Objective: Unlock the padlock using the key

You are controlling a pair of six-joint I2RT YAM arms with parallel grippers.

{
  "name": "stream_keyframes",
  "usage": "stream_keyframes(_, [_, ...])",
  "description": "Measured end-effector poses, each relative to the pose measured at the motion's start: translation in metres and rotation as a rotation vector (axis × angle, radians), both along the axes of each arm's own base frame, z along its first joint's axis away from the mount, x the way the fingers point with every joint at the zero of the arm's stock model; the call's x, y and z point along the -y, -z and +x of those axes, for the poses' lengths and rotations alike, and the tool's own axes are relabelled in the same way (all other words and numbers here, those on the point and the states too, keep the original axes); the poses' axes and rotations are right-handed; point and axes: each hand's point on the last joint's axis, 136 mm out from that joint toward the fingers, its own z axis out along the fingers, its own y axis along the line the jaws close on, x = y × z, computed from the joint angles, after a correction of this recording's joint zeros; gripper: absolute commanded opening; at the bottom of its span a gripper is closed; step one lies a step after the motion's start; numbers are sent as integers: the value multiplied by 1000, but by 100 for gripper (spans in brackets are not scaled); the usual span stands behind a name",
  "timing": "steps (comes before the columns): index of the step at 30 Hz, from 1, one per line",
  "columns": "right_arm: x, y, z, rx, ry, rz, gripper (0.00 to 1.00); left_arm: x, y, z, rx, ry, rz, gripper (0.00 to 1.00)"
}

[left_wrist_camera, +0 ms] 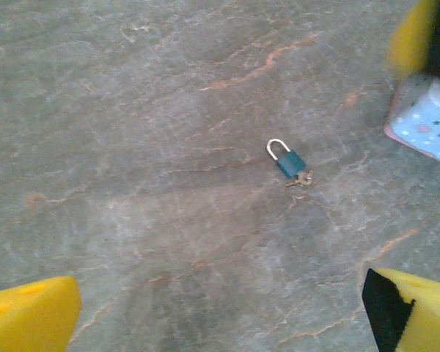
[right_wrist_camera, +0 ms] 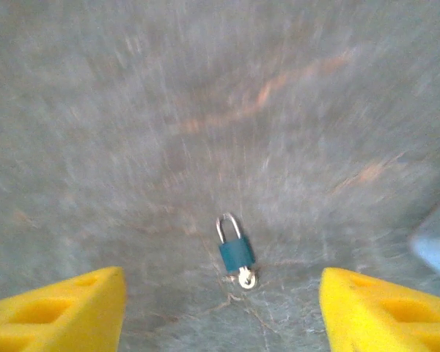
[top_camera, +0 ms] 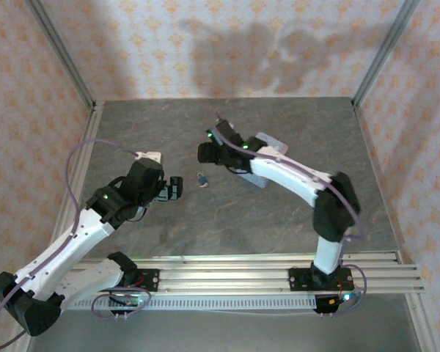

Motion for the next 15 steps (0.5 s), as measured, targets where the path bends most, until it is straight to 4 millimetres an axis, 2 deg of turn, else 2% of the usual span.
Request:
stream_keyframes(1, [16, -26, -1, 63, 21, 5, 99, -5, -5, 4, 4, -14, 6, 100])
stream_keyframes(2, [29, -43, -2, 112, 37, 3, 100, -10, -9, 8, 11, -30, 6, 100])
stream_keyframes(4, [75, -78, -8, 228, 113, -20, 100, -21, -18, 18, 20, -67, -1, 100])
stream_keyframes(5, [94, -86, -11, 264, 145, -36, 100, -27, -21, 22, 23, -84, 0, 100])
stream_keyframes(7, [148, -91, -17, 338, 249, -96, 100, -38, -26, 30, 38, -118, 18, 100])
stream_keyframes(9, [195, -76, -21, 359, 334, -172, 100, -45, -31, 36, 65, -134, 54, 100])
stream_keyframes(11, [240, -48, -28, 352, 415, -268, 100, -54, -39, 40, 115, -154, 100, 100])
stream_keyframes(13, [276, -13, -38, 332, 469, -365, 100, -67, -49, 43, 189, -197, 149, 100])
stream_keyframes(15, [299, 21, -51, 311, 502, -431, 100, -86, -52, 41, 232, -262, 190, 100])
